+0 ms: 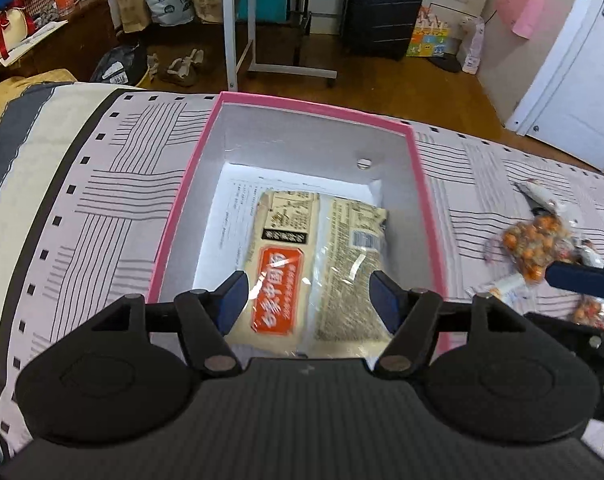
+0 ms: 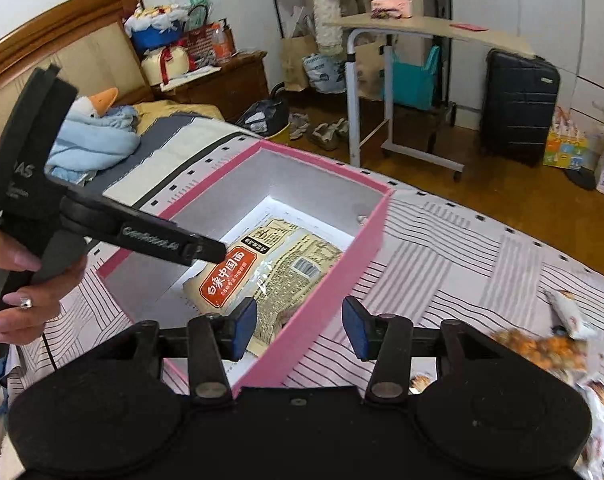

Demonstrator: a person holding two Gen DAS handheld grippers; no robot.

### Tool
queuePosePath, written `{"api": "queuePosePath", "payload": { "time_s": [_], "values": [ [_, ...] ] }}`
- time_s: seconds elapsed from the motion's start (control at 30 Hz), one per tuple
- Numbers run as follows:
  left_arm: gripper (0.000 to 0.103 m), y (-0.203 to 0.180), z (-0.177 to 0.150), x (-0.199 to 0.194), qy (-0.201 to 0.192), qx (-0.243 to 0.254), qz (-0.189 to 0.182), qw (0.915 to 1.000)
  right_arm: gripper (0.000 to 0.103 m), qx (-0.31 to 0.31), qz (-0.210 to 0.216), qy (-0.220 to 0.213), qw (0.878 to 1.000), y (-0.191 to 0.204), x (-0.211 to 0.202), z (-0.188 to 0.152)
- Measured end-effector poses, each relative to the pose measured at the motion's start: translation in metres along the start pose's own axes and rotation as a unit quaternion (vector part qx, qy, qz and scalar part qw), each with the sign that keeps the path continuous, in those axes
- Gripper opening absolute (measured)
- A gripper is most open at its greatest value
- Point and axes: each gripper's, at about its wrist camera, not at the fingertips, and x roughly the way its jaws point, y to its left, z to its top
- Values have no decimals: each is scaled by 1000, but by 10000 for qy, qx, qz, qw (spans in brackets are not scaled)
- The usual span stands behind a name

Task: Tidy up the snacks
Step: 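Open the right gripper to release the bag in the box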

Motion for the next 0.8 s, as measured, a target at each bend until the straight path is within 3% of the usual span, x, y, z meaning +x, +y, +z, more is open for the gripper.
{"api": "queuePosePath", "payload": {
  "time_s": [0.1, 0.47, 0.8],
  "values": [
    [67, -7, -4, -20, -8, 10, -157, 9999, 55, 20, -26, -107, 9999, 0, -24, -3],
    [70, -57, -24, -75, -17, 747, -55, 9972, 66, -54, -206, -267, 9994, -7, -109, -29],
    [77, -130, -57, -87, 111, 1463, -1040, 9837, 78, 221, -574, -331, 9976, -52, -174, -94]
  ]
}}
